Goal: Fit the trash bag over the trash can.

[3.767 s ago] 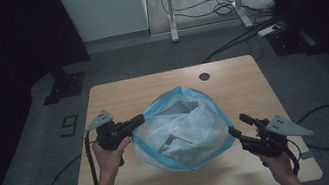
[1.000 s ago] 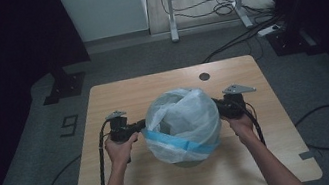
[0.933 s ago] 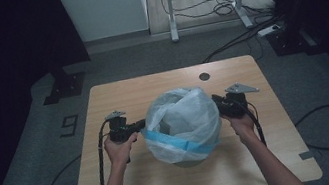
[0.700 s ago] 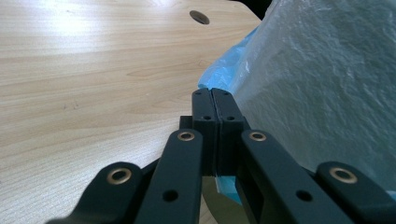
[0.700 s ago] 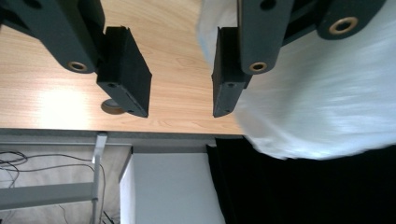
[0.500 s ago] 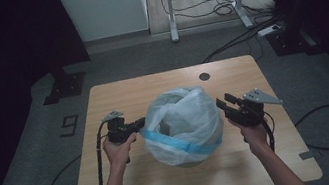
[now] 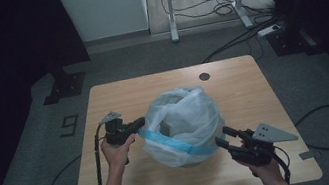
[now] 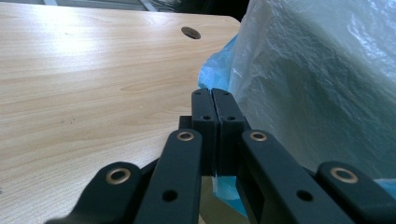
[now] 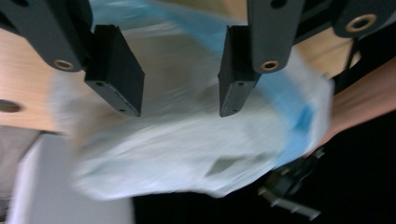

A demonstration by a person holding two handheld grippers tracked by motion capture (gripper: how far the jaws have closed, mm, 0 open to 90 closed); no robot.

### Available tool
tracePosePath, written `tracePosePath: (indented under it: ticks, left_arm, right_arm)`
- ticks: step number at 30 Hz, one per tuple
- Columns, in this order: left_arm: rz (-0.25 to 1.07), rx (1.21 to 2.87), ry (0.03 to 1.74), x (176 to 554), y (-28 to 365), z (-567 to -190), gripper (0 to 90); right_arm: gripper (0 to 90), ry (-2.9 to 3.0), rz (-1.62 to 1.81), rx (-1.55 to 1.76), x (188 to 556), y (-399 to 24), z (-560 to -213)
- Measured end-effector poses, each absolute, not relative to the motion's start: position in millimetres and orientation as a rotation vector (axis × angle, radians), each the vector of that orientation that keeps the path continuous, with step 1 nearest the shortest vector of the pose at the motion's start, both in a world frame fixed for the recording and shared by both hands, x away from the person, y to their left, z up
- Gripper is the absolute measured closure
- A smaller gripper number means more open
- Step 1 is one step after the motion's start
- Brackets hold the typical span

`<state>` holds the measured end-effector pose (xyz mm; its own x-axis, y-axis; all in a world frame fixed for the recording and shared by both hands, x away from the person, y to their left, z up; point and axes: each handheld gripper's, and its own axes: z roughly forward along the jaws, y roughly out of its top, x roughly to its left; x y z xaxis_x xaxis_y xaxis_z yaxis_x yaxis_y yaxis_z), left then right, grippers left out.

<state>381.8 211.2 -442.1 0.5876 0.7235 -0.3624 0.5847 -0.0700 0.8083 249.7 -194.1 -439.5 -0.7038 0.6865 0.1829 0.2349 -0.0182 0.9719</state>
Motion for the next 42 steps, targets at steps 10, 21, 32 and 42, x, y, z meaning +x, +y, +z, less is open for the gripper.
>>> tracePosePath:
  ticks: [10,21,32,42]
  left_arm:
    - [0.179,1.757,1.072,378,213,-440,88.4]
    - [0.171,1.749,1.087,375,220,-444,88.4]
    - [0.149,1.783,1.103,375,219,-450,88.2]
    - [0.128,1.84,1.104,376,208,-458,87.7]
  right_arm:
    - [44.2,2.059,1.863,0.806,240,-161,-452]
    - [88.9,2.153,1.704,0.631,231,-145,-458]
    - [89.0,2.322,1.56,0.713,248,-154,-512]
    - [89.0,2.319,1.468,0.875,269,-177,-534]
